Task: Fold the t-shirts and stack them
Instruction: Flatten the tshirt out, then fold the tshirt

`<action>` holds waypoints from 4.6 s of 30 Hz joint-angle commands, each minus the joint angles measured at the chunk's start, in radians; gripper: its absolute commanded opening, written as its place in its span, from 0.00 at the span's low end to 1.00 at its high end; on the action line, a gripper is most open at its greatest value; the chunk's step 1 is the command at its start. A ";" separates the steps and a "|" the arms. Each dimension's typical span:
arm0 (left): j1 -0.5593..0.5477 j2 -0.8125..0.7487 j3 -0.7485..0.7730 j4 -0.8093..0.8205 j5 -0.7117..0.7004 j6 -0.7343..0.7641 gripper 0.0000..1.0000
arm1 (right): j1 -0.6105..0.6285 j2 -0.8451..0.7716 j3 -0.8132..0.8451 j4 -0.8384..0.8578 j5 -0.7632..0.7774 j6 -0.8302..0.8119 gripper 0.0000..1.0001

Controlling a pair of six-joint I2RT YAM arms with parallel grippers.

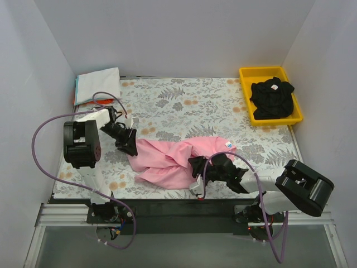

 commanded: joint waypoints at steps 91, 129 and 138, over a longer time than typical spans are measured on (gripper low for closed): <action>-0.145 -0.778 0.333 0.837 -0.484 -0.113 0.00 | -0.551 -0.352 1.384 -0.557 0.378 0.921 0.01; -0.145 0.005 0.088 0.886 -0.427 0.086 0.00 | -0.620 0.408 0.855 -0.057 0.083 0.685 0.01; -0.129 0.082 0.208 0.856 -0.423 0.140 0.00 | -0.623 0.427 0.906 -0.073 0.093 0.669 0.01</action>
